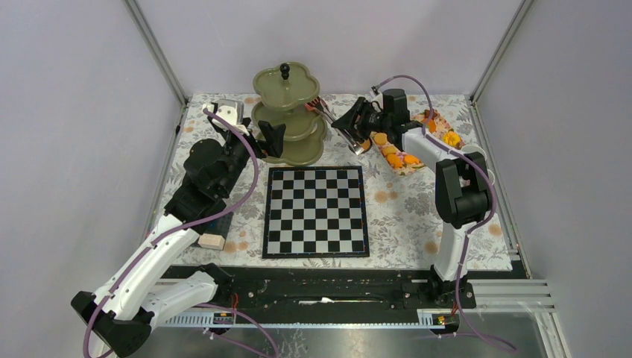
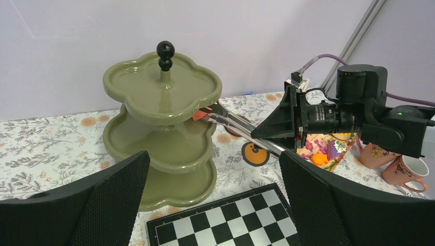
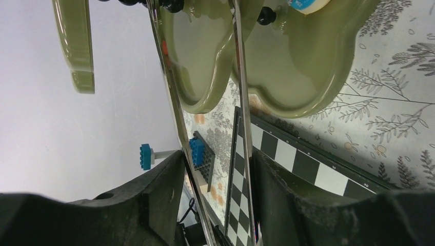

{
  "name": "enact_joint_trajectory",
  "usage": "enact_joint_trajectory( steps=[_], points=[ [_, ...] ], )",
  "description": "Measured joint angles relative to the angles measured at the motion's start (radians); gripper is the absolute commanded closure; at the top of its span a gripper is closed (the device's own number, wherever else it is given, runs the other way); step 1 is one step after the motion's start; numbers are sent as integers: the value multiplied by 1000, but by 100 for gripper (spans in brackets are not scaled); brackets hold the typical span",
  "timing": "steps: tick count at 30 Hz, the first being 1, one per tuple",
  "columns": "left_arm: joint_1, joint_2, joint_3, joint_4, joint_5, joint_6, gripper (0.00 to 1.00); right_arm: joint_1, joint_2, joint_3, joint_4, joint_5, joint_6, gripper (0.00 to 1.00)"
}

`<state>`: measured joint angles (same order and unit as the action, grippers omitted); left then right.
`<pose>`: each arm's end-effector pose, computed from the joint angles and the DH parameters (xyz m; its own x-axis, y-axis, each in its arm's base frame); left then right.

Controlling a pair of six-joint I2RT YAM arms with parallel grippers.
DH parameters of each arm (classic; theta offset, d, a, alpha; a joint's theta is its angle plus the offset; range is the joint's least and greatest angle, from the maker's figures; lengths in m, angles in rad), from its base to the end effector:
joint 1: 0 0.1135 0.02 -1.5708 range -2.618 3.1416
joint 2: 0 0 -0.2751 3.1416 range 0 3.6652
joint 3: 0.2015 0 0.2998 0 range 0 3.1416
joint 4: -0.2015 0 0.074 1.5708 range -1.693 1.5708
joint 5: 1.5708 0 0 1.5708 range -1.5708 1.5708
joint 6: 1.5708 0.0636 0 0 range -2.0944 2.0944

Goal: Serve the afternoon tea

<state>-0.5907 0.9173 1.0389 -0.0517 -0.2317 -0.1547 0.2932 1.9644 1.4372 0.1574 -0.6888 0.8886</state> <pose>0.2345 -0.1397 0.4366 0.0031 -0.1826 -0.9832 0.3566 0.9188 -0.1695 0.4903 0.1902 0.2271 -0.8317 0.3749 -0.4096 -0.2298 0.4391 0.8686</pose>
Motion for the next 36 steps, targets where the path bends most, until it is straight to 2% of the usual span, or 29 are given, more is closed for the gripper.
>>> enact_joint_trajectory(
  steps=[9,13,18,28,36],
  points=[
    [0,0,0,0,0,0,1,1,-52,16,-116,62,-31,46],
    [0,0,0,0,0,0,1,1,-52,56,-189,78,-43,56],
    [0,0,0,0,0,-1,1,2,-52,93,-254,82,-57,59],
    [0,0,0,0,0,-1,1,22,-40,138,-282,20,-63,58],
    [0,0,0,0,0,-1,1,48,52,339,-474,43,-177,48]
  ],
)
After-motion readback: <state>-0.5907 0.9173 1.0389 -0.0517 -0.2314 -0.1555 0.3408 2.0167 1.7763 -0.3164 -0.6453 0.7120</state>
